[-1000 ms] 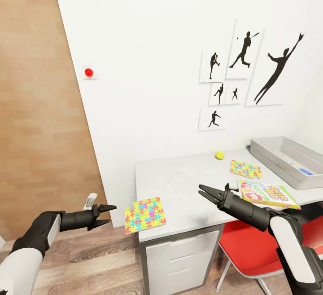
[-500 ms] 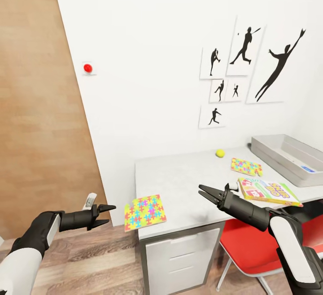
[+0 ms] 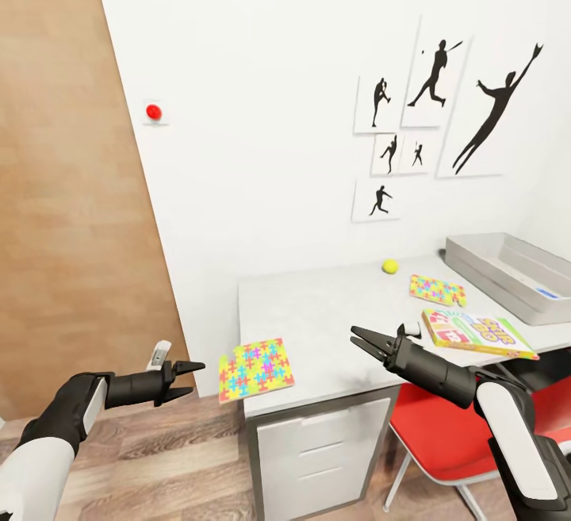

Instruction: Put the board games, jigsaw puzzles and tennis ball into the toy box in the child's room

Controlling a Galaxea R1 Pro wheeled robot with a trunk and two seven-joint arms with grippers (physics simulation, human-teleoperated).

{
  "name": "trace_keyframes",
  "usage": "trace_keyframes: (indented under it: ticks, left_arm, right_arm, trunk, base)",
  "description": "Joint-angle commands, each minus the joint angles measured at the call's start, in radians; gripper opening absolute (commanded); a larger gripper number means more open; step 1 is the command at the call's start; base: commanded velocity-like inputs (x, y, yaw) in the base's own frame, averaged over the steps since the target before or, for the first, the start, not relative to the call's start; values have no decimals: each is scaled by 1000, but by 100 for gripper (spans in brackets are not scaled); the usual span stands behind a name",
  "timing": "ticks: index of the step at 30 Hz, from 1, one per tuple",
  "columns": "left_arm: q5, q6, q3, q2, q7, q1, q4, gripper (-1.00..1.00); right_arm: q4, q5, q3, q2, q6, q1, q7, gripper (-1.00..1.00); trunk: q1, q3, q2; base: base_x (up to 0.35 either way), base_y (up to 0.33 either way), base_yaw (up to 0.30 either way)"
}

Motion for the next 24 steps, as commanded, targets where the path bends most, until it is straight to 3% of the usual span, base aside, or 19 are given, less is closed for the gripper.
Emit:
trace_keyframes:
  ticks: [1, 10, 24]
  left_arm:
    - [-7, 8, 4, 0, -7, -1, -1, 100]
    - [-9, 7, 4, -3, 1, -1, 0, 100]
    - [-13, 1, 3, -6, 8, -1, -1, 100]
  right_arm:
    - [0, 4, -1, 0, 5, -1, 6, 100]
    - [0, 4, -1, 0, 5, -1, 5, 100]
    - [0, 4, -1, 0, 5, -1, 6, 100]
  trunk:
    - [4, -4, -8]
    - [38, -32, -71]
    - [38, -32, -71]
  base:
    - [0, 0, 0]
    - [0, 0, 0]
    - [0, -49, 0]
